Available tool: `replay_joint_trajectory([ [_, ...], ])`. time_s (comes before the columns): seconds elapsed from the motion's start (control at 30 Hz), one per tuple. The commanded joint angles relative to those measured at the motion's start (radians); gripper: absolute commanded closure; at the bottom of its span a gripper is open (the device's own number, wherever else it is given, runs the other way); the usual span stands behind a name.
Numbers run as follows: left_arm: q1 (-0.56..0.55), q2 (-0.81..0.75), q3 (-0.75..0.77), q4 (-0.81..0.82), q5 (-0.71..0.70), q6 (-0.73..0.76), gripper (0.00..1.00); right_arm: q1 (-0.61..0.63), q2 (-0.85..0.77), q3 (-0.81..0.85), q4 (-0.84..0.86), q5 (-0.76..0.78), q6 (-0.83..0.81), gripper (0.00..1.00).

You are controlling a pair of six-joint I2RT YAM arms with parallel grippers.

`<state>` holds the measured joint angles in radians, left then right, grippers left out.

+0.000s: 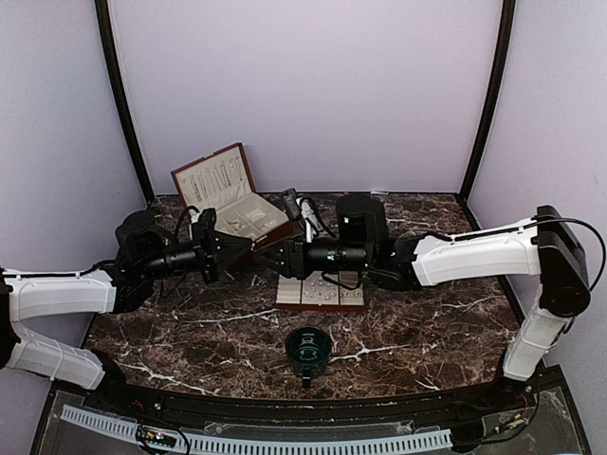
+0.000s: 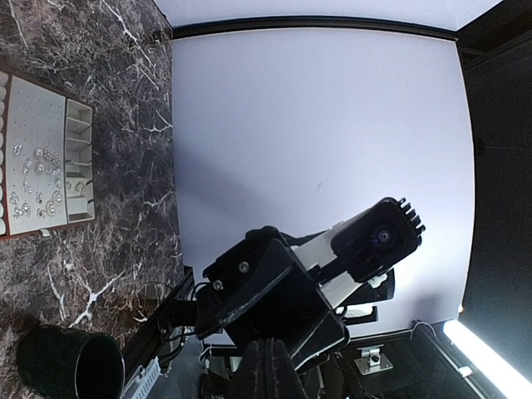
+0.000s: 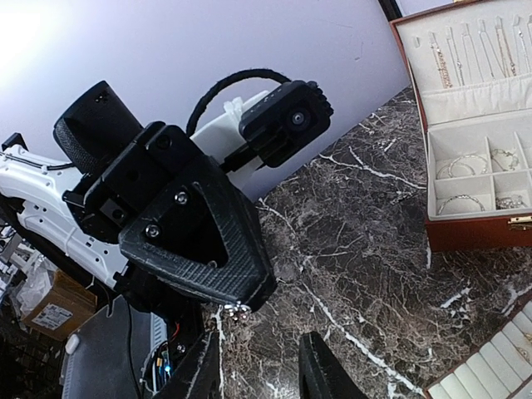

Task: Organize the mixed jewelry
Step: Pass from the left arm to the right

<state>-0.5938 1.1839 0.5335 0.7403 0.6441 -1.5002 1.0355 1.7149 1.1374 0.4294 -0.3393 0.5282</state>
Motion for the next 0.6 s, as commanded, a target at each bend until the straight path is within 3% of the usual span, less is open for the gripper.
replay_joint_trajectory([
  [0.0, -0.005, 0.0, -0.024, 0.047, -0.004, -0.029, 1.0, 0.009, 0.002, 0.03, 0.052, 0.018, -0.059, 0.7],
  [0.57, -0.006, 0.001, -0.02, 0.045, 0.006, -0.04, 1.0, 0.031, 0.022, 0.086, -0.021, 0.069, -0.165, 0.73],
])
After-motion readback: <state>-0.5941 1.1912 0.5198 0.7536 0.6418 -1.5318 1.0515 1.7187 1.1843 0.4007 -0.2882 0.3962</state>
